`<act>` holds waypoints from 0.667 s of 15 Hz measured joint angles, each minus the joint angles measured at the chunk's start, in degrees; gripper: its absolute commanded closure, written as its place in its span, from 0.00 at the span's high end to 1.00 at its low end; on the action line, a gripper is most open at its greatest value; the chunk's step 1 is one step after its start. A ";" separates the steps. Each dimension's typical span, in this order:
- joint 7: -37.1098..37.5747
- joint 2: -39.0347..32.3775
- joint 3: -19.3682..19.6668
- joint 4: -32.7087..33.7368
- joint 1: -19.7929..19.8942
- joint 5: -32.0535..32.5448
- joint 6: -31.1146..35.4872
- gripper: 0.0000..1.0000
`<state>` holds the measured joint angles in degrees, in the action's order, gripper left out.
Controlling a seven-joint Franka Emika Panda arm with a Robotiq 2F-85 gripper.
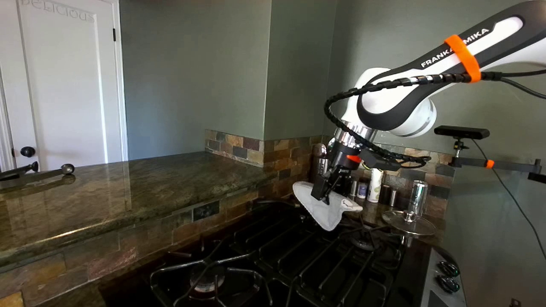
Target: Put the white pot holder on the stove then place the pan on top of it.
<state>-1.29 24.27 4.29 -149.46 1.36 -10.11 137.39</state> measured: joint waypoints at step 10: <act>-3.19 -1.21 0.07 -0.94 -3.39 -3.72 4.41 0.00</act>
<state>-4.48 23.06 4.37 -150.40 -2.03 -13.83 141.79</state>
